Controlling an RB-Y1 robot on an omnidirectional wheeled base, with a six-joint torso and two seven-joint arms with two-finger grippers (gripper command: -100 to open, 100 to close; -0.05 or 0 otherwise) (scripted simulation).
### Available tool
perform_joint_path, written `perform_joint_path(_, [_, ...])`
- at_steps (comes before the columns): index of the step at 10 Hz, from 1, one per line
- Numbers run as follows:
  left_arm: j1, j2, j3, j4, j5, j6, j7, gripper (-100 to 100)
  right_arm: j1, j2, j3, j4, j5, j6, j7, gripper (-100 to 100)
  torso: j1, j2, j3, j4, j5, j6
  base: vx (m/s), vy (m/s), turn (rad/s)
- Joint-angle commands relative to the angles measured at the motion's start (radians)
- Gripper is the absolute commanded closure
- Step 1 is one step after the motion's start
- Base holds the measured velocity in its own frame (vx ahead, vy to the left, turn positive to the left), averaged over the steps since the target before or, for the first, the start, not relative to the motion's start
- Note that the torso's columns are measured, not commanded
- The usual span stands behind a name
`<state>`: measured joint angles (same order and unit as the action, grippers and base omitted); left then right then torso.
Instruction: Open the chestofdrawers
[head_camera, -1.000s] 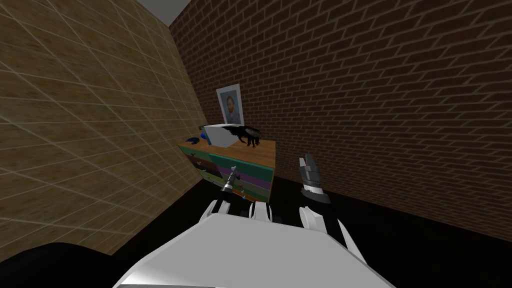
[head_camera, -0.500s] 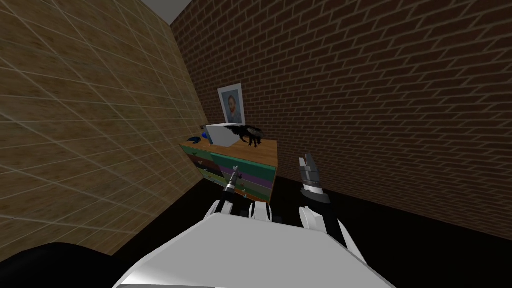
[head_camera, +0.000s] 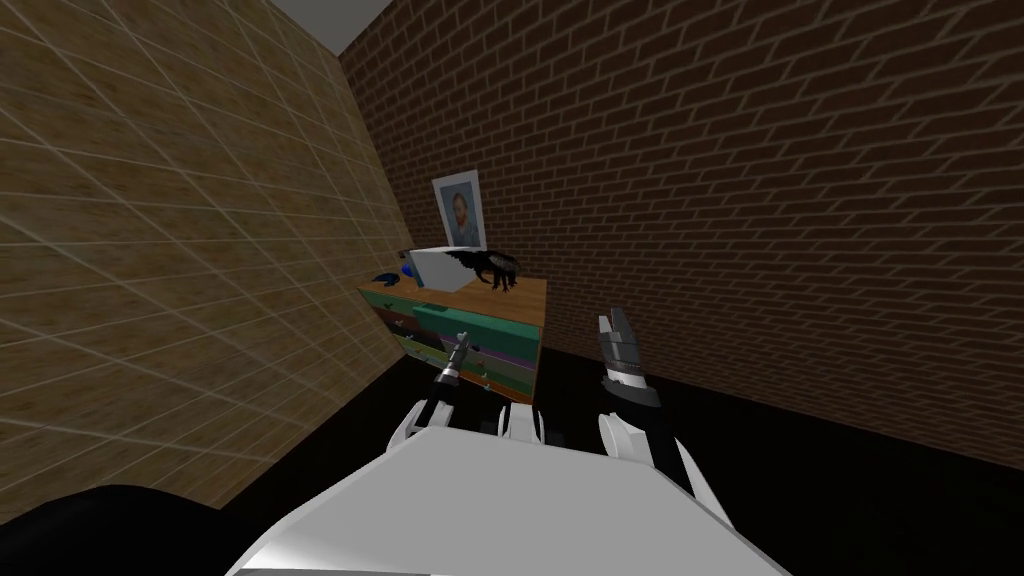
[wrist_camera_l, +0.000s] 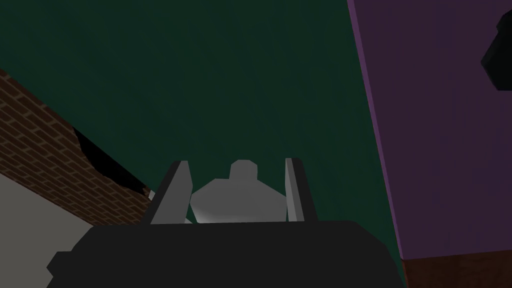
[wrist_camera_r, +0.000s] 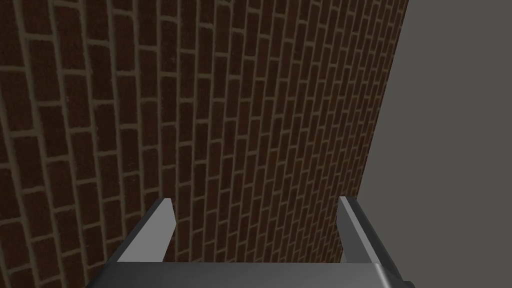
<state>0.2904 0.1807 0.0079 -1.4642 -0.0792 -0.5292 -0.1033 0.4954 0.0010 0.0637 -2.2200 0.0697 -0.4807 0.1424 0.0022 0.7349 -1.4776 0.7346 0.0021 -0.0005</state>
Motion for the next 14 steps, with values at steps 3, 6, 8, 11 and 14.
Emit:
perform_joint_path(3, [0.010, 0.063, 0.022, -0.006, 0.021, 0.014, 0.046, 100, 0.000, 0.000, 0.000, 0.000, 0.000, 0.000, 0.000, 0, 0.000, 0.001, 0.000, 0.002, -0.001, -0.001, -0.050, -0.054, -0.021])
perform_joint_path(6, [0.026, 0.143, 0.055, 0.049, 0.051, -0.048, 0.107, 100, 0.000, 0.000, 0.000, 0.000, 0.000, 0.000, 0.000, 0, 0.001, 0.004, 0.003, 0.001, 0.000, -0.002, -0.082, -0.072, -0.031])
perform_joint_path(8, [0.034, 0.182, 0.070, 0.075, 0.065, -0.079, 0.136, 100, 0.000, 0.000, 0.000, 0.000, 0.000, 0.000, 0.000, 0, 0.000, 0.001, 0.001, 0.001, 0.000, 0.001, -0.077, -0.072, -0.010])
perform_joint_path(11, [0.046, 0.241, 0.092, 0.115, 0.087, -0.125, 0.179, 100, 0.000, 0.000, 0.000, 0.000, 0.000, 0.000, 0.000, 0, 0.001, 0.001, 0.000, 0.002, -0.001, -0.001, -0.078, -0.073, -0.033])
perform_joint_path(14, [0.053, 0.283, 0.112, 0.174, 0.104, -0.179, 0.214, 100, 0.000, 0.000, 0.000, 0.000, 0.000, 0.000, 0.000, 0, 0.000, 0.002, 0.001, 0.004, -0.002, 0.001, -0.064, -0.051, -0.045])
